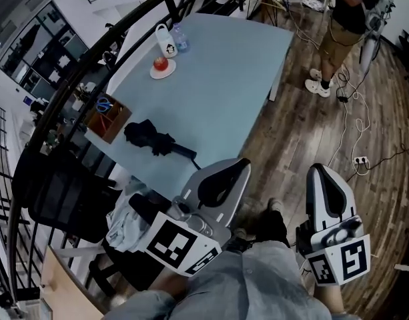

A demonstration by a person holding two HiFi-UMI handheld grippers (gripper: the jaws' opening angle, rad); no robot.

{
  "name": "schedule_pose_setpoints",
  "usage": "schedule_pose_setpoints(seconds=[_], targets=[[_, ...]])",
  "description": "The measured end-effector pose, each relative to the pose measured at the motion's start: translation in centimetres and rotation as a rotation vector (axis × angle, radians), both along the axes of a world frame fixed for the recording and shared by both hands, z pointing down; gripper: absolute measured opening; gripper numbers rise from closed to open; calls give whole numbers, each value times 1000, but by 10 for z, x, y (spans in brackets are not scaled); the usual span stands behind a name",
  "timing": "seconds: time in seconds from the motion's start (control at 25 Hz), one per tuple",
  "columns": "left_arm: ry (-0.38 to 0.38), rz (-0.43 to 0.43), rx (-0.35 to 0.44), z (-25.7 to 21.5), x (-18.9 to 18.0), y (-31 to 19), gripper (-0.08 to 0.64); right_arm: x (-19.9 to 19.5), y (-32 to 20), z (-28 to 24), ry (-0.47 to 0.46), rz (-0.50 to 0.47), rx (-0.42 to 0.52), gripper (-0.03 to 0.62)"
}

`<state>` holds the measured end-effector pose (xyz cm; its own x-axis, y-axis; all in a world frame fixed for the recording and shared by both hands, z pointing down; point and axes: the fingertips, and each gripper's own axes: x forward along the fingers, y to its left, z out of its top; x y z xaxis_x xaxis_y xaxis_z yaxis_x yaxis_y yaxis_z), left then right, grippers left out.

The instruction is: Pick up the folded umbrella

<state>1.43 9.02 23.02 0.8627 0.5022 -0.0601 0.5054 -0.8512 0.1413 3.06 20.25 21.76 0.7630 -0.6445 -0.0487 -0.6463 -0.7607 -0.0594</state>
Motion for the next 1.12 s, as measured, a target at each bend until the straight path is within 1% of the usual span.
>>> schedule_pose_setpoints(seconds=[0.12, 0.24, 0.56, 0.64, 0.76, 0.88, 1.0, 1.12], targets=[[-4, -50, 5, 1, 13, -3, 5, 19, -4, 2, 4, -46, -8, 0], [-7, -111, 1, 1, 30, -6, 5, 42, -10, 2, 11, -113, -15, 0], [-8, -253, 10, -6, 75, 2, 5, 104, -6, -5, 10, -252, 6, 0], [-2, -310, 6, -9, 85, 2, 5, 118, -6, -5, 7, -294, 9, 0], [10, -417, -24, -13, 96, -4, 5, 137, -9, -6, 8, -365, 12, 0], [3, -500, -50, -14, 106, -6, 5, 153, -11, -6, 6, -446, 10, 0], [-9, -589, -55, -15, 117, -4, 5, 170, -10, -8, 7, -524, 15, 0], [-21, -682, -39, -12, 121, -3, 5, 182, -11, -6, 18, -591, 11, 0]])
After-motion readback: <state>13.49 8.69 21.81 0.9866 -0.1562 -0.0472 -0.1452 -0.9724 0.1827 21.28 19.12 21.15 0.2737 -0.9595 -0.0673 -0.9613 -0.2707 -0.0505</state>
